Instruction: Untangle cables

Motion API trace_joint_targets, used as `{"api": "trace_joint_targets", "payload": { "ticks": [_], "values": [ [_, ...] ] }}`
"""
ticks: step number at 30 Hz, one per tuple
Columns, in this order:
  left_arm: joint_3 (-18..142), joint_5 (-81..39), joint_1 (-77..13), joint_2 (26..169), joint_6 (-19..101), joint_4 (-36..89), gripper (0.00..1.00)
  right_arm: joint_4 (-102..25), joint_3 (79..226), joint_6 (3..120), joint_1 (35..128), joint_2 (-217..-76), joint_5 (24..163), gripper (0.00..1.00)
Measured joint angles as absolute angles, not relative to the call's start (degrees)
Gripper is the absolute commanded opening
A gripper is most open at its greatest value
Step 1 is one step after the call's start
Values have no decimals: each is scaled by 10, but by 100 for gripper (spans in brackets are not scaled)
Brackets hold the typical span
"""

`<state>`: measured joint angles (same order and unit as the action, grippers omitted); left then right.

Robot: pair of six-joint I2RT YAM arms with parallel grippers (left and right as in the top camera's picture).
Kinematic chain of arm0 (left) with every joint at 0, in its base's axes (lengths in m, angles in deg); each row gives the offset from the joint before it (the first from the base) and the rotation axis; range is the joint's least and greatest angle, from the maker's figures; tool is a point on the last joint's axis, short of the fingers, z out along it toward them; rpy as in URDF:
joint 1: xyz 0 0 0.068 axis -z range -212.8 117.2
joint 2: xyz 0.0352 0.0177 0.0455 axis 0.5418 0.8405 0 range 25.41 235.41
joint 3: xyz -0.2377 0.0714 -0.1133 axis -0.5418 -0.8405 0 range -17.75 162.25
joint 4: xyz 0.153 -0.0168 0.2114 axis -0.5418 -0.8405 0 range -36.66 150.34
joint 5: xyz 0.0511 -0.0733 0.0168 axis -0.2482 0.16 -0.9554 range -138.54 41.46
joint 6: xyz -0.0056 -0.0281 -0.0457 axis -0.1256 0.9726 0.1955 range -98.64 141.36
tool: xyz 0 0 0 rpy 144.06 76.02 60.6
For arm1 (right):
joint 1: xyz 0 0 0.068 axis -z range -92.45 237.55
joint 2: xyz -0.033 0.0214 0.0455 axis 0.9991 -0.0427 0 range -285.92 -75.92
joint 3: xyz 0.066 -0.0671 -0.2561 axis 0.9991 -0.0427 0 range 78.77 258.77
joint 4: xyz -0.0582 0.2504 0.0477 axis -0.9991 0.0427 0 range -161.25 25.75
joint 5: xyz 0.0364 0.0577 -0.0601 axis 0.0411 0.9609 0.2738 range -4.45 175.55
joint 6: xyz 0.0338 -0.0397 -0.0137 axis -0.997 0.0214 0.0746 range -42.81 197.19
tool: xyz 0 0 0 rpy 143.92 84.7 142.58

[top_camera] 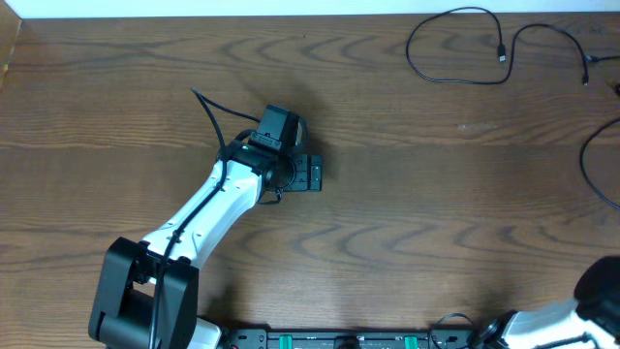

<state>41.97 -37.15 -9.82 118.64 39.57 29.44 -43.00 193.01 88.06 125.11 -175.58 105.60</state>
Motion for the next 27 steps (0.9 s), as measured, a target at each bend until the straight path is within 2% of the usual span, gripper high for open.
{"api": "trace_joint_targets", "payload": {
  "ticks": [4,9,15,19,27],
  "values": [
    [420,-371,-98,1186,396,294,95,-459,1835,864,1227,-1668,1075,99],
    [420,-371,-98,1186,396,294,95,-549,1620,853,1164,-1523,1088,99],
    [420,-373,-98,1186,396,295,95,-566,1420,849,1098,-1358,1094,99],
    [420,-373,-98,1186,396,294,95,-522,1358,845,1060,-1270,1094,99],
    [420,-373,-98,1186,396,294,95,-517,1346,850,982,-1148,1096,99]
  ]
}}
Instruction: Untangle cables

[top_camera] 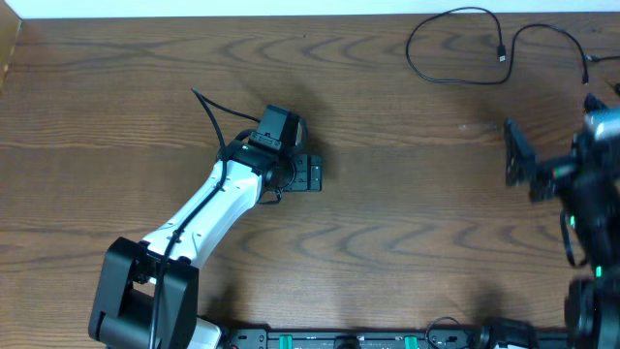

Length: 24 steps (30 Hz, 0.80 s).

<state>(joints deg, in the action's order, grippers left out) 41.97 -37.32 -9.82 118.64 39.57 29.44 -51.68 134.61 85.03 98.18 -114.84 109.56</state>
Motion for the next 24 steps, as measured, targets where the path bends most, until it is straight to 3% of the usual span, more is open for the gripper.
{"api": "trace_joint_targets", "payload": {
  "ticks": [24],
  "values": [
    [420,-373,-98,1186,396,294,95,-449,1385,863,856,-876,1171,99]
  ]
}}
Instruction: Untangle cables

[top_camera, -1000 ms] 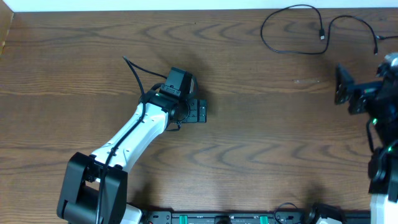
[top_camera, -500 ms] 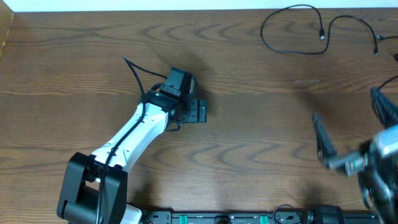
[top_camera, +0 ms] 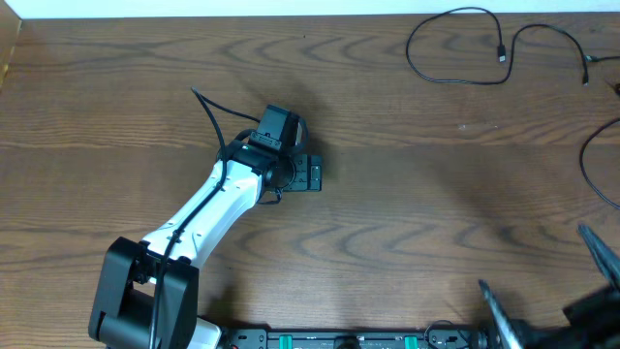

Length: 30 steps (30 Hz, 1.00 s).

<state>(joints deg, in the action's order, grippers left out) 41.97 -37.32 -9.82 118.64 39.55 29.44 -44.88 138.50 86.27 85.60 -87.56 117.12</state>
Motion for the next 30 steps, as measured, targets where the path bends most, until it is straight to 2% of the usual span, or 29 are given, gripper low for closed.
{"api": "trace_joint_targets", "payload": {
  "ticks": [16,30],
  "values": [
    [420,-373,-98,1186,396,294,95,-346,1485,959,852,-820,1168,99],
    [420,-373,-98,1186,396,294,95,-377,1531,1047,852,-808,1110,99]
  ]
}}
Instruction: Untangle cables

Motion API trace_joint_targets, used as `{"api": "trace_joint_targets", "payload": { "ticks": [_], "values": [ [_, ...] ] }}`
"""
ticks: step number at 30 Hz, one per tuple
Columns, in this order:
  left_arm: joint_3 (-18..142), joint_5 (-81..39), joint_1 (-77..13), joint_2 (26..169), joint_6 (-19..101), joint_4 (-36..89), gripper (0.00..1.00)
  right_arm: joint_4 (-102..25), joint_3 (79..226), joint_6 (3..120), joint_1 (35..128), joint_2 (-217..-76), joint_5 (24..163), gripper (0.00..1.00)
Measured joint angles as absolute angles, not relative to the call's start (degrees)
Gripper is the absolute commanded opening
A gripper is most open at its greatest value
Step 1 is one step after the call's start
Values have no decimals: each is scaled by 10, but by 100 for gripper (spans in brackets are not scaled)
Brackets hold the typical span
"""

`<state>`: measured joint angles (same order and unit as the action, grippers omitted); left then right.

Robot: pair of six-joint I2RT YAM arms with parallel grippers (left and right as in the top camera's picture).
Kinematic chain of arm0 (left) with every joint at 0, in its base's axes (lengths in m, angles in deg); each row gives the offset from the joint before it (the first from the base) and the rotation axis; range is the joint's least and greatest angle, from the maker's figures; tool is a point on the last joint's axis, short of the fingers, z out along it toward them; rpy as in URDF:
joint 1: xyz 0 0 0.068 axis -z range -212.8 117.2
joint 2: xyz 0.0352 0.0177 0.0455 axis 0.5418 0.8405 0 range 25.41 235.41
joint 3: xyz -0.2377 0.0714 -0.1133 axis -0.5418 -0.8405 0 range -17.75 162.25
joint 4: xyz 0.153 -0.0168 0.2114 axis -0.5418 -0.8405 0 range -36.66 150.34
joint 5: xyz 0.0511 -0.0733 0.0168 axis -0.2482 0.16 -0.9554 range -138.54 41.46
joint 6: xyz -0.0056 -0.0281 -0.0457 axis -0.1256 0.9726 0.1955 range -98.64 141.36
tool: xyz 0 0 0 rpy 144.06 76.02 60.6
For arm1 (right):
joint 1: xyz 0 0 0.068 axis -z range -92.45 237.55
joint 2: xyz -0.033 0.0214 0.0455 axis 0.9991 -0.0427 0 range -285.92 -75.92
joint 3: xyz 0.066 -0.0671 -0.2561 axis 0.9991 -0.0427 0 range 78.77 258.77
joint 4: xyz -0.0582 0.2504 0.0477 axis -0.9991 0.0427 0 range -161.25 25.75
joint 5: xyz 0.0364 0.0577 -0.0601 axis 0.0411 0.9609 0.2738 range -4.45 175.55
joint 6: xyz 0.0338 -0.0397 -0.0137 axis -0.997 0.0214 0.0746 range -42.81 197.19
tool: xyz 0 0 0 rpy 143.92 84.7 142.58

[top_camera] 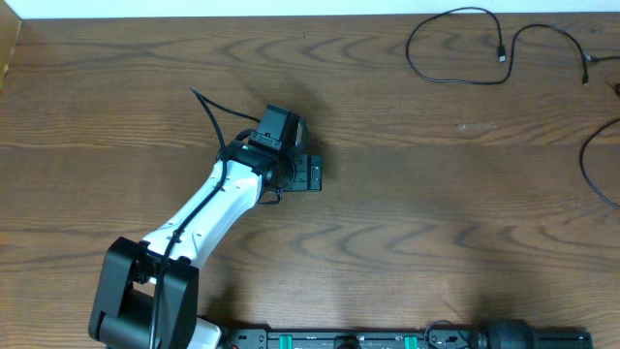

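A thin black cable lies in a loop at the table's back right, its plug end inside a second curve that runs on to the right edge. Another black cable curves along the right edge. My left gripper rests low over the table left of centre, far from all the cables; from above its jaws cannot be read. A short black lead trails behind the left wrist. My right gripper is out of view.
The left arm stretches diagonally from its base at the front left. A black rail with green marks runs along the front edge. A white wall borders the table's back edge.
The right arm, low in the front right corner with its fingers spread, has left the view. The left arm and the cables lie as before.
At first the right arm showed only at the front right corner. Then its gripper stood over the right side of the table near the right-edge cable. Later it was back low at the front right, and now it is gone from view. The left arm stayed still throughout.
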<state>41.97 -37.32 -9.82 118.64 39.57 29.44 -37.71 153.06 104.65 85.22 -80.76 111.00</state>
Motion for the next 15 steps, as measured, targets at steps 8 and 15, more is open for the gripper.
{"api": "trace_joint_targets", "payload": {
  "ticks": [8,15],
  "values": [
    [420,-373,-98,1186,396,294,95,-371,1552,1088,854,-803,1090,99],
    [420,-373,-98,1186,396,294,95,-337,1562,1098,861,-768,1069,99]
  ]
}}
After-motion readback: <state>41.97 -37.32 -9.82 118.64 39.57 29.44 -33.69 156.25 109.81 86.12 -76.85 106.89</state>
